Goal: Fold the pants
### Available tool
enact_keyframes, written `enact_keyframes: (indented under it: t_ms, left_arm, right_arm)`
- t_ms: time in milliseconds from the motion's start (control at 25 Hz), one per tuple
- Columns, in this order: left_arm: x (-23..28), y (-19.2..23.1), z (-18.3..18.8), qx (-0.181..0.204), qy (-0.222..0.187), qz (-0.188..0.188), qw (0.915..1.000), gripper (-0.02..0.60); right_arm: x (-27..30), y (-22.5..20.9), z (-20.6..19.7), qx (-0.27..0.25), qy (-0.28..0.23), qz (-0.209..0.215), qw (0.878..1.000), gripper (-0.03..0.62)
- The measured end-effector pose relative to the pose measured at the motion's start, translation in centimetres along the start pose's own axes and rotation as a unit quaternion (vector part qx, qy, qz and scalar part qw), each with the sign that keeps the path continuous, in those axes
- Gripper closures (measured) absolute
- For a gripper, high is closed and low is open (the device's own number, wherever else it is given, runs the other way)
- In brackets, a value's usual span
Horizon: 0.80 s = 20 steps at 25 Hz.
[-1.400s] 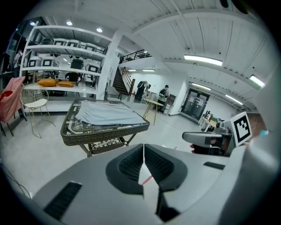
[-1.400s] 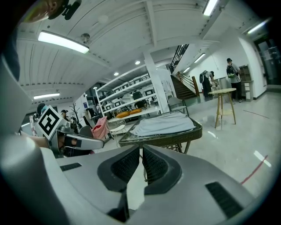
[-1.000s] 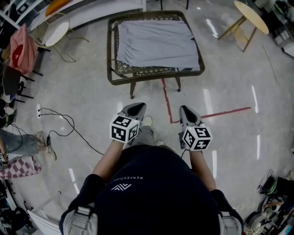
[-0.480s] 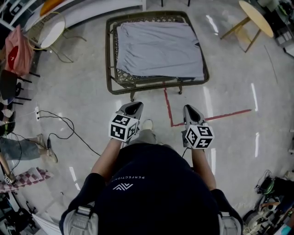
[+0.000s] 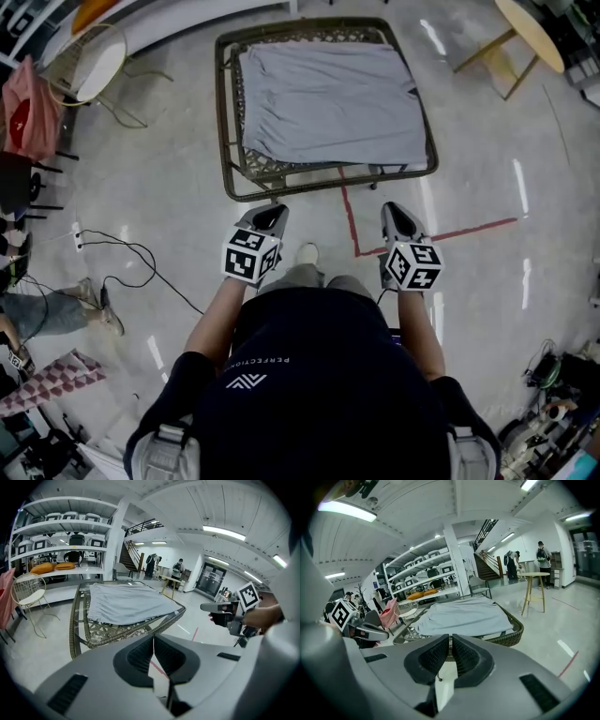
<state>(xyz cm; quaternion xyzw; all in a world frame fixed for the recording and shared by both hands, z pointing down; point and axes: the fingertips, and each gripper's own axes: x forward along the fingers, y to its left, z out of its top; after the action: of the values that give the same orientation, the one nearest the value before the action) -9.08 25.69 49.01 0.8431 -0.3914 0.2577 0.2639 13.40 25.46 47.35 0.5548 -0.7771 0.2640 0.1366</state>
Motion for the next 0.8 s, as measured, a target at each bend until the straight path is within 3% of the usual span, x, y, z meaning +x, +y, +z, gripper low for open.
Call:
enact_keyframes:
  t_ms: [360, 600, 800]
  left_arm:
    - [2.0, 3.9, 1.0, 0.026, -0.002, 0.021, 0.9994, 0.568]
    - [3.6, 6.1, 2.4, 0.001, -0.018, 0.041, 0.999, 0.568]
    - [5.2, 7.6, 2.9, -0.006, -0.001, 0.05, 0.9987, 0.568]
  right_arm:
    - [2.6, -0.1, 0.3, -0.006, 0.003, -0.017, 1.0, 0.549]
    - [5.0, -1.8, 0.7, -0.007, 0.014, -0.012, 1.0, 0.548]
    - [7.4, -3.4, 1.4, -0.01, 0.024, -0.016, 1.0, 0.548]
